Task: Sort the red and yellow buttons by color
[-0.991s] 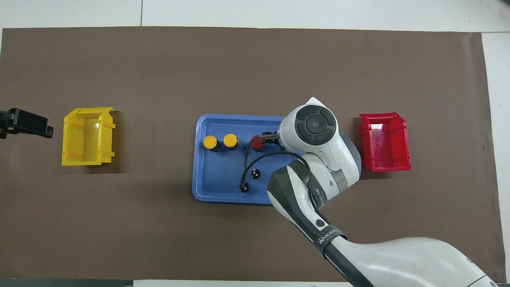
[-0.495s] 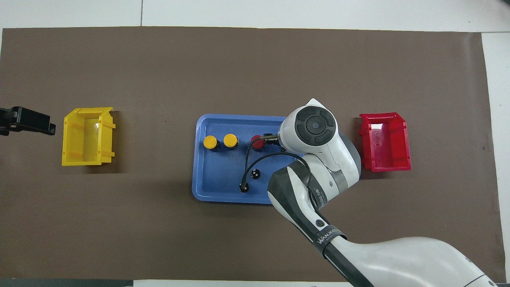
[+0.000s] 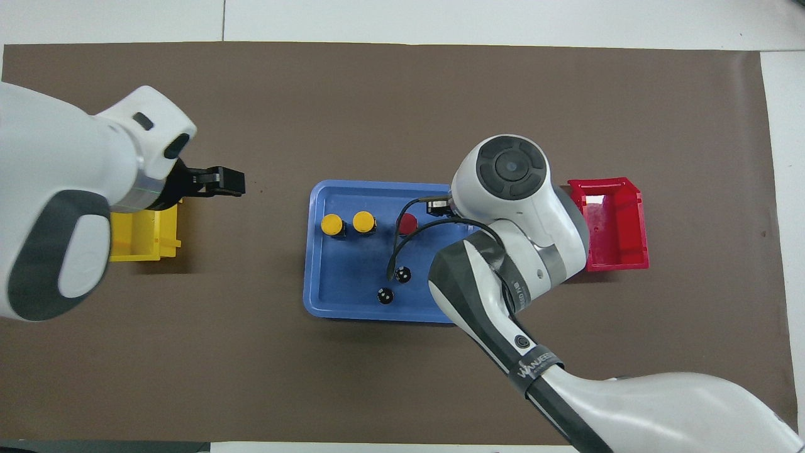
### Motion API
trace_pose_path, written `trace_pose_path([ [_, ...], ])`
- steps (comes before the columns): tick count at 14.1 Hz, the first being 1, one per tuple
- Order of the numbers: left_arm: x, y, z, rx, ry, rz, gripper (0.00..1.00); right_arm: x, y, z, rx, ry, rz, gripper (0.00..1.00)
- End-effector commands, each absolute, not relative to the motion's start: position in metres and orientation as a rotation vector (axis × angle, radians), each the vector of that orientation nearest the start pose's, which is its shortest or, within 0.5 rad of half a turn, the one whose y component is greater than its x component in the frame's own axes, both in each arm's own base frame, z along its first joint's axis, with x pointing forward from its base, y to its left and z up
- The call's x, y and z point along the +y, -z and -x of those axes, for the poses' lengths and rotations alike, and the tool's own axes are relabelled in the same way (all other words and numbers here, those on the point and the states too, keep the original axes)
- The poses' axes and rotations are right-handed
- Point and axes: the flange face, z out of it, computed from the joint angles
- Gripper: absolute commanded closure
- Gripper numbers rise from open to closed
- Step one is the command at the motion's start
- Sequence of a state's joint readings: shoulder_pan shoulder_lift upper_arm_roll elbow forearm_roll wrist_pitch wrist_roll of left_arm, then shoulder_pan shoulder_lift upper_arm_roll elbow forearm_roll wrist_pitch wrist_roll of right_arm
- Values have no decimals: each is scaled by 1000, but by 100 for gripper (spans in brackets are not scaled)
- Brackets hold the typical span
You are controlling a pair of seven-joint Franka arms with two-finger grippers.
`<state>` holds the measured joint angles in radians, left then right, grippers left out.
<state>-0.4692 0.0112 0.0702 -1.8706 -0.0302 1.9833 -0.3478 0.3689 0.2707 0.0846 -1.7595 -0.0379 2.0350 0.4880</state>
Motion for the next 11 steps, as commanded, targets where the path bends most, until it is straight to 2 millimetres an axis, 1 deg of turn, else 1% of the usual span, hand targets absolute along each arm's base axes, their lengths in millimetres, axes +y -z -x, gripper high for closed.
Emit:
trace_pose_path([
  [1, -276, -453, -537, 2, 130, 3179, 10, 192, -478, -582, -31, -21, 3167, 71],
  [2, -292, -437, -534, 8, 121, 3174, 15, 157, -485, -578, -55, -51, 3173, 71],
  [3, -302, -423, -527, 26, 105, 3171, 18, 134, -489, -572, -77, -62, 3175, 71],
  [4, -316, -413, -520, 32, 112, 3172, 18, 111, -486, -564, -90, -78, 3178, 71],
  [5, -329, -400, -515, 14, 113, 3175, 19, 90, -478, -559, -125, -95, 3175, 71],
  [6, -337, -395, -512, 15, 137, 3182, 20, 73, -470, -558, -174, -84, 3166, 71],
  [8, -339, -390, -510, 23, 139, 3183, 21, 39, -448, -549, -212, -15, 3155, 70],
  [9, -338, -382, -508, 23, 119, 3175, 21, 29, -439, -543, -222, 4, 3154, 70],
  [11, -337, -376, -505, 25, 106, 3171, 23, 28, -424, -531, -224, 38, 3156, 70],
])
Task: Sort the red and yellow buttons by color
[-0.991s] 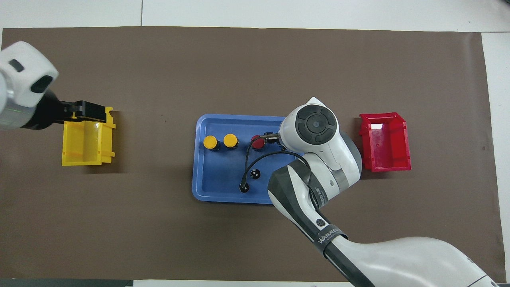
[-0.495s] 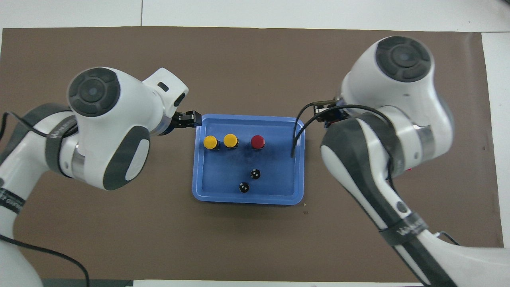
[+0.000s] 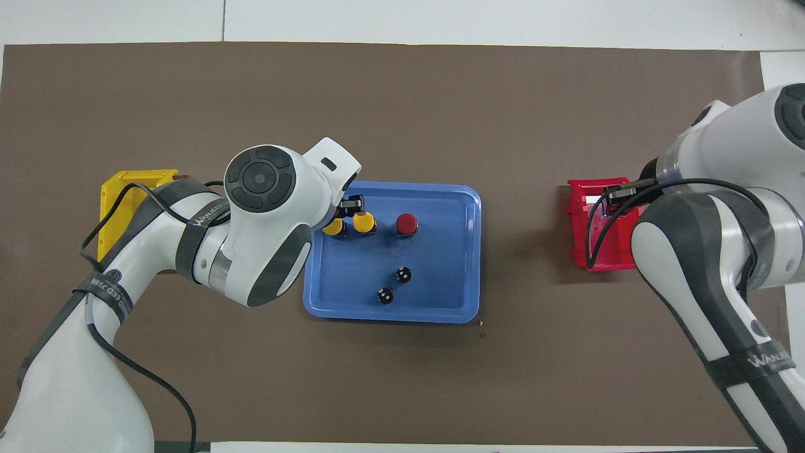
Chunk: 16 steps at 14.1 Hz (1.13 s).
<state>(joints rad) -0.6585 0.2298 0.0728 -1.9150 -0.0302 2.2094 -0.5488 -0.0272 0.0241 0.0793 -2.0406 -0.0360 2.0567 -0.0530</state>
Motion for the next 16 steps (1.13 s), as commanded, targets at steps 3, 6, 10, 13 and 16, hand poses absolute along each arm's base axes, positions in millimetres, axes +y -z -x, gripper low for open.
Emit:
trace_pose_path([
  [3, -337, -369, -497, 36, 83, 3163, 23, 23, -397, -515, -243, 55, 3156, 70],
  [6, -335, -361, -493, 38, 95, 3168, 23, 16, -374, -506, -253, 88, 3154, 70],
  [10, -339, -360, -495, -48, 105, 3174, 99, 11, -358, -500, -240, 80, 3154, 68],
  [13, -328, -397, -518, -90, 89, 3165, 99, 15, -357, -499, -254, 90, 3153, 58],
  [16, -276, -483, -548, -87, -18, 3125, 99, 11, -361, -500, -258, 59, 3154, 35],
])
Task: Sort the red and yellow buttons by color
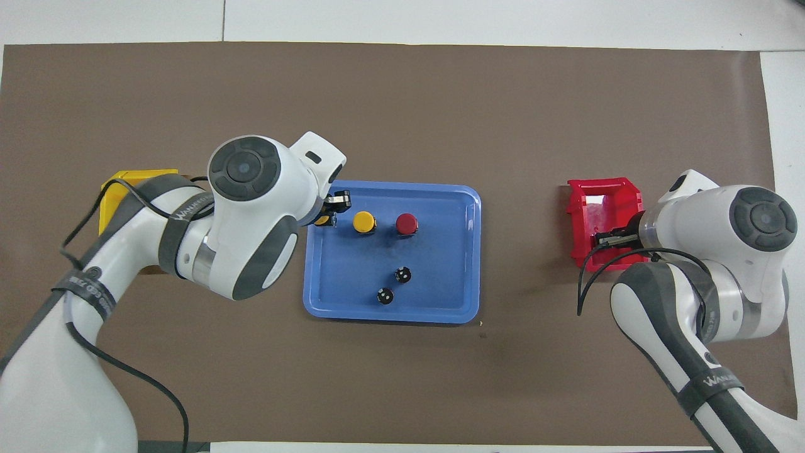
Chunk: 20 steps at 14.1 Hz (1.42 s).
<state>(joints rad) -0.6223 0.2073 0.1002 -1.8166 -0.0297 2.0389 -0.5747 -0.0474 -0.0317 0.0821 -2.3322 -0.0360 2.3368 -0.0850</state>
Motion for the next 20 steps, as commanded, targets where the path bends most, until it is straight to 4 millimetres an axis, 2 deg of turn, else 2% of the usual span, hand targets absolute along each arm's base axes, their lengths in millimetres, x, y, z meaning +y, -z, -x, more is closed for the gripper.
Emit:
trace_pose_path([
  [1, -246, -495, -554, -56, -59, 3116, 99, 10, -372, -508, -273, 29, 3152, 35],
  [2, -208, -503, -562, -15, -66, 3121, 99, 11, -387, -521, -279, -2, 3149, 35],
  [3, -169, -504, -569, 34, -74, 3125, 99, 14, -404, -535, -287, -16, 3147, 32],
  [4, -133, -499, -575, 89, -95, 3125, 99, 20, -425, -550, -292, -18, 3145, 31],
  [5, -106, -489, -570, 151, -125, 3126, 99, 32, -445, -565, -298, -24, 3140, 30],
  [6, -73, -482, -568, 176, -134, 3129, 99, 63, -462, -578, -295, -40, 3129, 27],
  [7, -51, -480, -570, 199, -120, 3134, 99, 102, -481, -587, -236, -15, 3123, 25],
  [8, -31, -476, -570, 204, -122, 3137, 99, 141, -490, -591, -168, 42, 3120, 22],
  [10, -8, -466, -564, 212, -86, 3141, 99, 223, -490, -585, -39, 170, 3080, 18],
  [11, 1, -455, -558, 202, -52, 3143, 99, 266, -475, -578, 1, 176, 3078, 18],
  [13, 19, -431, -539, 179, 18, 3146, 99, 332, -457, -573, 8, 183, 3072, 17],
  [14, 21, -423, -538, 175, 47, 3146, 99, 349, -445, -574, 8, 201, 3099, 17],
  [17, 21, -399, -532, 176, 28, 3145, 99, 357, -410, -570, 3, 233, 3093, 17],
  [18, 22, -398, -534, 176, 54, 3143, 99, 360, -400, -567, 0, 230, 3092, 17],
  [19, 22, -395, -534, 173, 59, 3142, 99, 374, -387, -556, -28, 219, 3090, 17],
  [20, 21, -389, -532, 176, 54, 3142, 99, 379, -381, -554, -11, 224, 3083, 17],
])
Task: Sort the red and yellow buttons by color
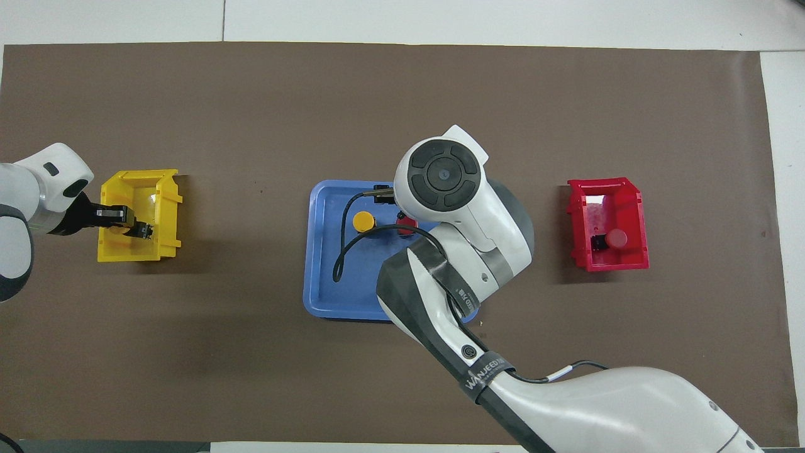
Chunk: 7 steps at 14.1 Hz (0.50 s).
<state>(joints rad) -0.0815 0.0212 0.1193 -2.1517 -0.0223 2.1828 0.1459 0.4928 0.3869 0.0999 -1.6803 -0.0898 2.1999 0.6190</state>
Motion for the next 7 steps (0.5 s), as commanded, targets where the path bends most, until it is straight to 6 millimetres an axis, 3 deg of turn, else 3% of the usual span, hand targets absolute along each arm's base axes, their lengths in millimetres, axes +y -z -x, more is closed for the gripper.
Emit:
trace_pose_path([
  [1, 21, -381, -529, 175, 54, 3142, 98, 380, -375, -554, 8, 217, 3084, 17],
  [5, 21, -372, -531, 175, 76, 3138, 94, 377, -359, -546, -4, 185, 3103, 18],
  [6, 21, -372, -532, 172, 83, 3138, 83, 376, -352, -543, -4, 187, 3100, 18],
  [7, 22, -373, -533, 167, 95, 3137, 53, 374, -350, -540, -8, 191, 3098, 19],
])
